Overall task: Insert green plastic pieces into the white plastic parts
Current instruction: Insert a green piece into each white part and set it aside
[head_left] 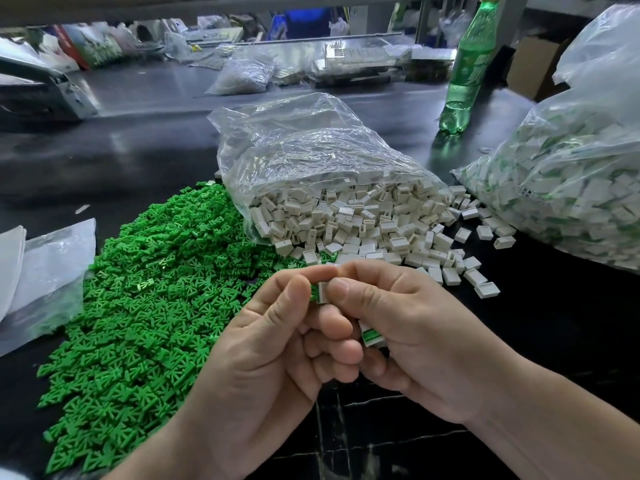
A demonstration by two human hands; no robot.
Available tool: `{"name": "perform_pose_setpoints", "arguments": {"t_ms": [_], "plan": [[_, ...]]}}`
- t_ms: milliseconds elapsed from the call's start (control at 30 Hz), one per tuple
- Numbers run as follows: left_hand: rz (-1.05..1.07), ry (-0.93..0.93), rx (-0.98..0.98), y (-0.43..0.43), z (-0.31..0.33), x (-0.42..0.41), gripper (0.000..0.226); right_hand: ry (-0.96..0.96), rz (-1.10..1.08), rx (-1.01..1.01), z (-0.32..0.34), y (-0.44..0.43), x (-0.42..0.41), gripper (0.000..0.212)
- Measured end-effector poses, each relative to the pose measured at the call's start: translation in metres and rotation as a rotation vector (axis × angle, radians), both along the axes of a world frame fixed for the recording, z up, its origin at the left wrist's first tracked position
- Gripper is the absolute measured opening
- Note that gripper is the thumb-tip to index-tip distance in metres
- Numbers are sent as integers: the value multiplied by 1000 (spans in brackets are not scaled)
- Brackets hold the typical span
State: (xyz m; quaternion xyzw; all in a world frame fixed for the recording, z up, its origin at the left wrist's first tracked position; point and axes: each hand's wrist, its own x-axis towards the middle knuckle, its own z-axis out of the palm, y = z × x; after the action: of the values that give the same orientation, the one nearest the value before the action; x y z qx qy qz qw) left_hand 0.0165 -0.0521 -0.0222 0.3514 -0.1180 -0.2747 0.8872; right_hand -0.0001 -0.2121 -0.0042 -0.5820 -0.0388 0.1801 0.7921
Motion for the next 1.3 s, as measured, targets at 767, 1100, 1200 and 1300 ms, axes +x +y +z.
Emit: {"name": "perform_pose_setpoints", "arguments": {"t_ms": [767,1100,1200,1300], "plan": [[51,-71,259,4,0,1,90,-263,104,-447,-6,28,-18,26],[251,-127,291,-4,-2,-7,73,-294,37,-390,-4,37,-24,35],[317,-148,281,-8,-4,-9,72,-299,17,-342,-6,39,-25,33],[287,-124,271,-6,-3,-7,77,-304,25,-333,-6,41,-23,31]]}}
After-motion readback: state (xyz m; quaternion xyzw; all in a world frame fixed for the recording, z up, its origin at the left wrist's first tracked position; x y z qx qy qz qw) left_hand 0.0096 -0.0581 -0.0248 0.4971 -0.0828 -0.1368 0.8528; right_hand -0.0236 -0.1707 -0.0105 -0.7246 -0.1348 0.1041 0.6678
